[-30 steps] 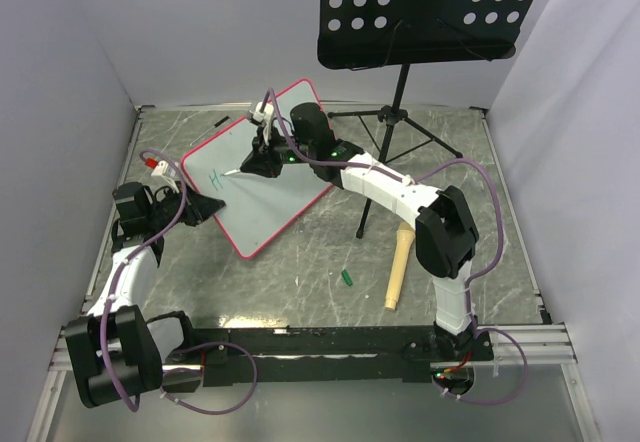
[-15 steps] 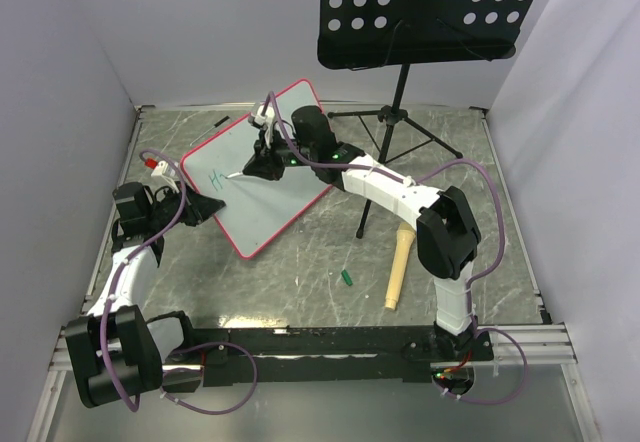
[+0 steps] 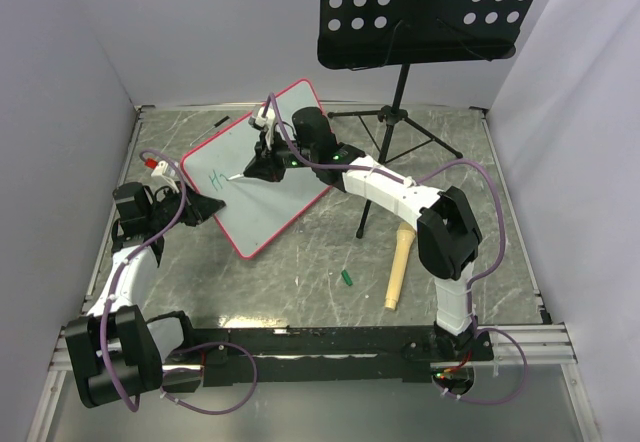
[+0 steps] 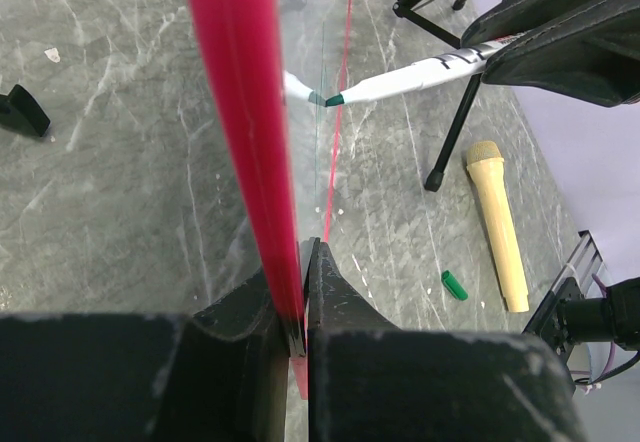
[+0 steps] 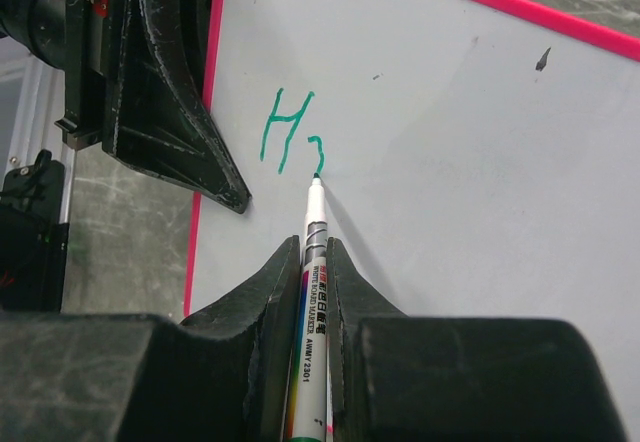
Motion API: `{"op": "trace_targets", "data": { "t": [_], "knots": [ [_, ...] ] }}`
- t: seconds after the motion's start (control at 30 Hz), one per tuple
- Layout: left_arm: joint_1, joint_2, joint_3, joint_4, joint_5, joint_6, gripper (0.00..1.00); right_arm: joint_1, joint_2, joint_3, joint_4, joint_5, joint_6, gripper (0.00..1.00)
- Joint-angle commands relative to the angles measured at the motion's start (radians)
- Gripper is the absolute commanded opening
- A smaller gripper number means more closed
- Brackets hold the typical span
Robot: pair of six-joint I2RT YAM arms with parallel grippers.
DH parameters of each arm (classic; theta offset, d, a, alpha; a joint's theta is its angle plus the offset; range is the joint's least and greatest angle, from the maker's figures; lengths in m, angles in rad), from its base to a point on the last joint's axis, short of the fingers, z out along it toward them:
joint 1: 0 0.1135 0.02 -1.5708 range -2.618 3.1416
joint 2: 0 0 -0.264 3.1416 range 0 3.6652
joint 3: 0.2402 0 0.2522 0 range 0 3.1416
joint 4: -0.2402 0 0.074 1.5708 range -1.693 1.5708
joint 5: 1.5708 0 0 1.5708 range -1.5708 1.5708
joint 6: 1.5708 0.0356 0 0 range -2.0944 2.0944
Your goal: Write a sentence on the whiteboard
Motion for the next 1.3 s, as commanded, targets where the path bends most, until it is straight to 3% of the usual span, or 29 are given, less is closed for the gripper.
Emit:
{"op": "trace_targets", "data": {
  "t": [0.0,1.27],
  "knots": [
    [-0.003,-0.002,0.032,0.025,-0.057,0.077,0.01,0.005,-0.063,-0.001,0.029,-0.019,-0.007,0.0],
    [-0.002,-0.002,0.031,0.028,-0.043,0.077,0.01,0.023,-0.014,0.097,0.012,-0.026,0.026,0.0]
  ]
}}
